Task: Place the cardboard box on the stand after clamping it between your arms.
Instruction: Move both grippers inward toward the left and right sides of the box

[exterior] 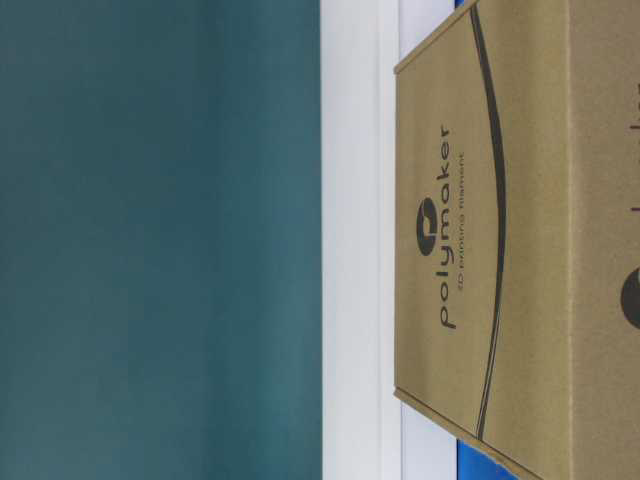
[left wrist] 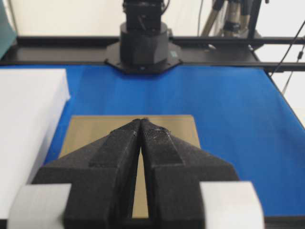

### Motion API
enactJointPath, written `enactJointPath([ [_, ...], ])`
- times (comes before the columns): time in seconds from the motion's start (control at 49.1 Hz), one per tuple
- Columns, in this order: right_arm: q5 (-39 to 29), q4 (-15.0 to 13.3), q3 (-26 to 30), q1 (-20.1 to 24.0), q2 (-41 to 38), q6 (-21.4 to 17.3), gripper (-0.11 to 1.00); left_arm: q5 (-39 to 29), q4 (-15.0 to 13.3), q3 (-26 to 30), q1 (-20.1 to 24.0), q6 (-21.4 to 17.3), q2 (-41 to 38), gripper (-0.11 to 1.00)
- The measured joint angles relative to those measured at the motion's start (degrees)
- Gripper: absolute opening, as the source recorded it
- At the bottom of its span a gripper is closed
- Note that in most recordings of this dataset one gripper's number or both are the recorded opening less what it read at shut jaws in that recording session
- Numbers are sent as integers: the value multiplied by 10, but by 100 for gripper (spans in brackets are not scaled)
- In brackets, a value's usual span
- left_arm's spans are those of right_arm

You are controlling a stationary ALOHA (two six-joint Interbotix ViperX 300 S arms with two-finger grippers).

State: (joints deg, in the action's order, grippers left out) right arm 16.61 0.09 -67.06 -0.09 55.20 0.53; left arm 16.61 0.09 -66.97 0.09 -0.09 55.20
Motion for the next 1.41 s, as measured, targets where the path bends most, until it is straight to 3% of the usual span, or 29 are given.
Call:
enactJointPath([
  [0.061, -4, 1, 1, -2, -1, -3, 18, -18, 8, 2, -4, 11, 0, 9],
  [0.143, -47, 14, 3, -6, -4, -8, 9, -75, 20, 13, -13, 26, -7, 1],
  [0.387, -344, 24, 71, -9, -24, -20, 4, -274, 24, 80, -13, 26, -41, 1],
  [0.57, -500, 24, 103, -9, -37, -21, 4, -430, 27, 131, -13, 6, -93, 1],
  [0.713, -585, 25, 109, -9, -57, -23, 4, -522, 28, 151, -13, 0, -127, 1],
  [0.977, -629, 16, 112, -10, -114, -24, 10, -591, 28, 162, -13, 1, -155, 1],
  [1.079, -642, 9, 117, -11, -135, -24, 22, -596, 28, 163, -13, 5, -162, 1],
  [1.161, -657, 8, 118, -20, -150, -24, 41, -599, 28, 163, -10, 7, -171, 5],
  [1.324, -667, 4, 118, -31, -169, -24, 87, -592, 28, 163, -5, 9, -194, 48],
  [1.405, -658, 3, 118, -32, -176, -24, 99, -579, 28, 163, -5, 8, -206, 71],
])
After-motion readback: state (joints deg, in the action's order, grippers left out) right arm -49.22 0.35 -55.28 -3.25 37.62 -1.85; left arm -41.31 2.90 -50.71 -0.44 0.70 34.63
